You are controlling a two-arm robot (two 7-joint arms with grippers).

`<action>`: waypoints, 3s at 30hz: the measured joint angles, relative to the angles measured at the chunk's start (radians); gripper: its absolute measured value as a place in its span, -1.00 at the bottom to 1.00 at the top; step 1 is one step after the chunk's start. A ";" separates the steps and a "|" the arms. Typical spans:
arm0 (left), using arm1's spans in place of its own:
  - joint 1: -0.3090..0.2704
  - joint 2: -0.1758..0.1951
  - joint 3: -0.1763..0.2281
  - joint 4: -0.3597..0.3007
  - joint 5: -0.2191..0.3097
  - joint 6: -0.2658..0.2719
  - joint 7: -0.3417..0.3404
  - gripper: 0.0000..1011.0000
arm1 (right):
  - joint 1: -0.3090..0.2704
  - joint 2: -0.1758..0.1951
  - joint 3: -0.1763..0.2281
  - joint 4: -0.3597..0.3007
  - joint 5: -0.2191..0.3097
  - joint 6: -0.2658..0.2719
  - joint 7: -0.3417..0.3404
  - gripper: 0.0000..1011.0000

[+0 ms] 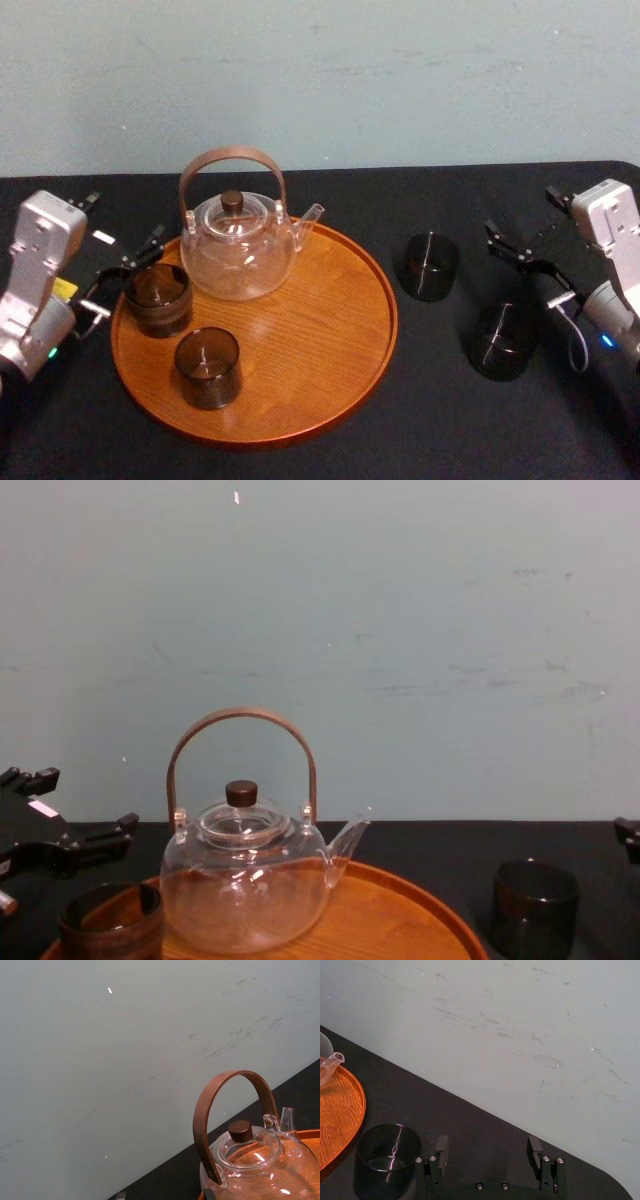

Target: Pick up the glass from the table and place it on the tray.

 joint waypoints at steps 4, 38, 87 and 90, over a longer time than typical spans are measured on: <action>0.000 0.000 0.000 0.000 0.000 0.000 0.000 0.98 | 0.000 0.000 0.000 0.000 0.000 0.000 0.000 0.98; 0.000 0.000 0.000 0.000 0.000 0.000 0.000 0.98 | 0.000 0.000 0.000 0.000 0.000 0.000 0.000 0.98; 0.000 0.000 0.000 0.000 0.000 0.000 0.000 0.98 | -0.404 0.185 0.266 -0.372 0.175 0.085 0.181 0.98; 0.000 0.000 0.000 0.000 0.000 0.000 0.000 0.98 | -0.424 0.191 0.275 -0.389 0.182 0.098 0.195 0.98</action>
